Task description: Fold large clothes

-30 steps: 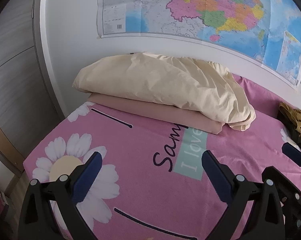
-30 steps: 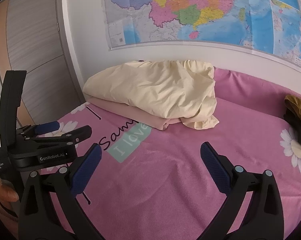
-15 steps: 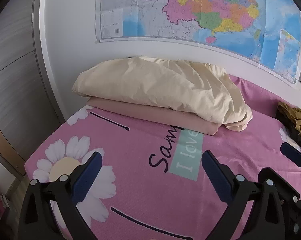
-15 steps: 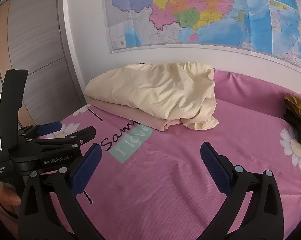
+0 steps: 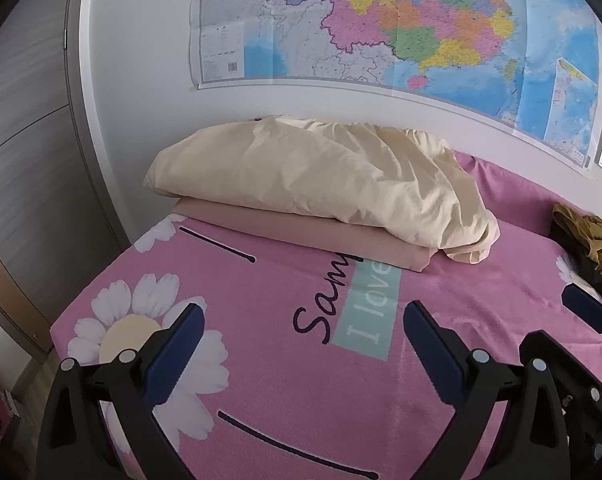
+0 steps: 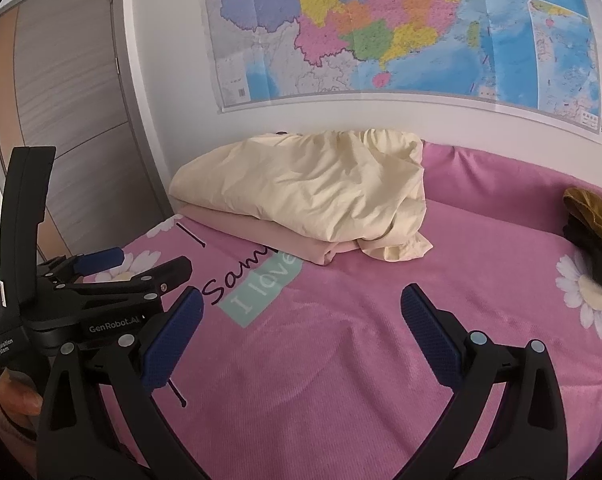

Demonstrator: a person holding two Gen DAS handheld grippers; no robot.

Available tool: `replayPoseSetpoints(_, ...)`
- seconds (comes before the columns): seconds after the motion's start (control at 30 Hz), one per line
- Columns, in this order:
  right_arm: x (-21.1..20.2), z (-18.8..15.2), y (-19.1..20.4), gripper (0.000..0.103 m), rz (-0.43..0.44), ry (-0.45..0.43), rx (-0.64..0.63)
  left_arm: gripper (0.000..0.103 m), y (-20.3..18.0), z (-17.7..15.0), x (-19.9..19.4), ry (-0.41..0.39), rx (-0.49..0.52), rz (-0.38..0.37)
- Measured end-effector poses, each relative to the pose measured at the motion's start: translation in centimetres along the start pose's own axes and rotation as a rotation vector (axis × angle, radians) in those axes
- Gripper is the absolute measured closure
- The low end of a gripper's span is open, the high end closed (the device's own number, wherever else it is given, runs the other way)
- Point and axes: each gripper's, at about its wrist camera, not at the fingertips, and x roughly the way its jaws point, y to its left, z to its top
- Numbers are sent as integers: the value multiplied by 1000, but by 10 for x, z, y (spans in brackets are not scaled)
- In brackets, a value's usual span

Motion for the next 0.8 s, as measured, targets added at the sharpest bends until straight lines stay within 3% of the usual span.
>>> replayPoseSetpoints(0.8, -3, -1, 4, 5, 5, -1, 2, 6, -1, -2, -7, -8, 6, -1)
